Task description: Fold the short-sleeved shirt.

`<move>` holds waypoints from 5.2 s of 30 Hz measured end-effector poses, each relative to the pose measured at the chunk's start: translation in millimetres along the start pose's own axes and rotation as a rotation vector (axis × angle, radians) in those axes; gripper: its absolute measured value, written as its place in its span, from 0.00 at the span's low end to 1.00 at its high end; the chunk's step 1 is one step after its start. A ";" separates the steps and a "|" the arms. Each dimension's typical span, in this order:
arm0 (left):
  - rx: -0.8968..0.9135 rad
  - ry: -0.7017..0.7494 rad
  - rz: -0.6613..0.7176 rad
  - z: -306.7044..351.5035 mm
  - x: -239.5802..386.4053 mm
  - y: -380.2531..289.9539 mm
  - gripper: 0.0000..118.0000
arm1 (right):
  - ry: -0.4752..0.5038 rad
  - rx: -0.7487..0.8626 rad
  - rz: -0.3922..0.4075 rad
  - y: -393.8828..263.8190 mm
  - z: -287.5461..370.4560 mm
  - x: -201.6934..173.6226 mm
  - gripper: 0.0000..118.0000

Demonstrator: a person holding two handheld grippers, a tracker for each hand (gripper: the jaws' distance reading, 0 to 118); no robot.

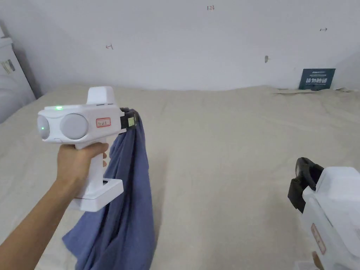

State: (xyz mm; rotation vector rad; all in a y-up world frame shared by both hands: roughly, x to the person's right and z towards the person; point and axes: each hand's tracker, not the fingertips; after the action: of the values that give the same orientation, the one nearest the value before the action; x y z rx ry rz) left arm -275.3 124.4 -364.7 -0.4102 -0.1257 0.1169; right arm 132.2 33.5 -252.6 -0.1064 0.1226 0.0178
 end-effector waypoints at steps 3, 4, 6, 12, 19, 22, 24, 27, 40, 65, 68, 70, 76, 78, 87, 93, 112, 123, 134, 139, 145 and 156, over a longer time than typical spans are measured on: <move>0.029 -0.079 -0.027 -10.7 42.5 18.4 0.00 | -0.042 0.015 -0.008 3.4 9.0 18.0 0.01; 0.040 -0.111 -0.033 -13.3 56.2 23.5 0.00 | -0.055 0.018 -0.007 4.5 11.7 24.0 0.01; 0.055 -0.171 -0.041 -16.5 84.6 31.8 0.00 | -0.085 0.023 -0.003 6.7 16.9 34.9 0.01; 0.042 -0.325 -0.108 -38.1 162.6 35.5 0.00 | -0.169 0.039 0.001 10.6 32.7 67.0 0.01; -0.139 -0.426 -0.152 -88.2 221.9 -19.8 0.00 | -0.239 0.017 -0.004 3.5 47.3 94.2 0.01; -0.234 -0.438 -0.166 -116.6 239.4 -60.1 0.00 | -0.257 0.003 -0.005 0.4 51.8 99.5 0.01; -0.313 -0.431 -0.189 -133.5 249.0 -89.1 0.00 | -0.263 -0.006 -0.005 -3.6 52.6 104.7 0.01; -0.404 -0.379 -0.253 -152.9 255.6 -132.7 0.00 | -0.271 -0.022 -0.003 -8.8 54.4 110.2 0.01; -0.765 -0.263 -0.297 -192.3 235.4 -263.8 0.00 | -0.263 -0.091 -0.018 -32.9 45.3 112.9 0.01; 0.165 -0.077 -0.036 -0.7 134.7 -119.8 1.00 | -0.181 0.003 0.004 3.7 56.1 75.8 0.01; 0.276 0.027 -0.081 18.5 119.4 -129.3 1.00 | -0.177 0.016 0.008 4.7 57.6 73.6 0.01; 0.321 0.103 -0.111 28.7 111.2 -138.6 0.99 | -0.177 0.020 0.005 5.4 58.5 72.0 0.01; 0.370 0.201 -0.129 47.3 91.4 -166.8 0.44 | -0.169 0.030 -0.001 4.7 60.3 71.3 0.01; 0.362 0.231 -0.166 47.6 89.8 -172.9 0.25 | -0.172 0.033 -0.001 4.5 60.8 70.8 0.01; 0.308 0.198 -0.140 43.3 87.6 -177.8 0.00 | -0.175 0.030 -0.007 3.2 59.3 71.5 0.01; 0.294 0.186 -0.161 32.8 95.8 -173.7 0.00 | -0.171 0.027 -0.006 2.1 54.9 71.5 0.01; -0.425 0.040 -0.006 -128.5 79.9 -185.3 0.00 | -0.143 -0.037 -0.006 -9.6 8.6 75.8 0.01; -0.693 0.097 0.020 -184.1 77.8 -239.4 0.79 | -0.139 -0.096 -0.013 -30.4 -15.5 81.9 0.01; -0.690 0.082 -0.140 -177.5 106.0 -247.6 0.12 | -0.131 -0.146 -0.017 -44.4 -25.4 88.9 0.01; -0.632 0.055 -0.169 -166.9 109.7 -242.5 0.01 | -0.114 -0.259 -0.041 -53.9 -53.8 101.9 0.01; -0.563 0.013 -0.138 -142.9 104.9 -222.4 0.00 | -0.072 -0.517 -0.081 -87.9 -118.4 122.0 0.02; -0.532 -0.019 -0.088 -136.1 92.1 -210.9 0.00 | -0.036 -0.788 -0.236 -153.6 -186.0 131.7 0.82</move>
State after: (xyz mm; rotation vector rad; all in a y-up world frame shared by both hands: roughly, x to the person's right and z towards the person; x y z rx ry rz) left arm -146.3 -107.9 -394.3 -0.9334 -0.1941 -0.0017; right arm 244.1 -137.6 -436.2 -0.9064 0.0600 -0.1695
